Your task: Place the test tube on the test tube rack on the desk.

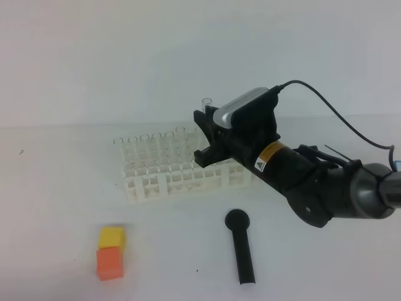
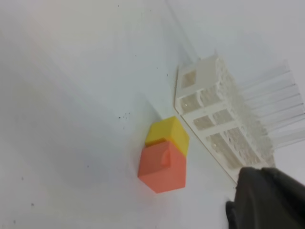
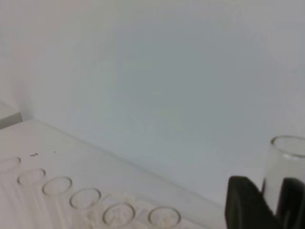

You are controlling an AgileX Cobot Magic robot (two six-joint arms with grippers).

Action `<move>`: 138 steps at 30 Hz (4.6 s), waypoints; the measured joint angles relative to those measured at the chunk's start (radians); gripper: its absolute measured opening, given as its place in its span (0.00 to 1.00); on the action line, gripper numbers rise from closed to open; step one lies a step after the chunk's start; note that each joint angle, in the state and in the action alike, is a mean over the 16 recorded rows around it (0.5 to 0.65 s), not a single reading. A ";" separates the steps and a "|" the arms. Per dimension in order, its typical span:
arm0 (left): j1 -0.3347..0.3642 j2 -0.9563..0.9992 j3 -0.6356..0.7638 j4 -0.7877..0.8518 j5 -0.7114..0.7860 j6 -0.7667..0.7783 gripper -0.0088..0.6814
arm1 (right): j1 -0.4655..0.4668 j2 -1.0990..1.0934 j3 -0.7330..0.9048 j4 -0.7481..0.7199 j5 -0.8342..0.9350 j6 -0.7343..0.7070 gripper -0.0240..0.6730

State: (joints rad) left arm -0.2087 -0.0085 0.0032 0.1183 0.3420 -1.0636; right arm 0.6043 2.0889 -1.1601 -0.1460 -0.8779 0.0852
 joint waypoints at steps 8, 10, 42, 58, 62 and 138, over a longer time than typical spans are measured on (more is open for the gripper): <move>0.000 0.000 0.000 0.001 0.000 0.009 0.01 | 0.000 0.000 -0.003 0.000 0.011 0.000 0.39; 0.000 0.000 0.000 0.001 0.000 0.012 0.01 | 0.000 0.000 -0.004 0.000 0.011 -0.005 0.44; 0.000 0.000 0.000 0.002 0.000 0.041 0.01 | -0.004 -0.670 0.019 0.104 1.031 -0.478 0.04; 0.000 0.000 0.000 0.003 0.000 0.053 0.01 | -0.004 -1.023 0.220 0.105 1.229 -0.490 0.03; 0.000 0.000 0.000 0.004 0.000 0.059 0.01 | -0.004 -1.045 0.243 0.102 1.218 -0.489 0.03; 0.000 0.002 -0.002 0.008 0.003 0.068 0.01 | -0.572 -2.100 1.184 0.261 1.234 -0.343 0.03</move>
State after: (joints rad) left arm -0.2087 -0.0063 0.0014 0.1262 0.3454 -0.9958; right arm 0.0326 -0.0112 0.0240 0.1147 0.3559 -0.2575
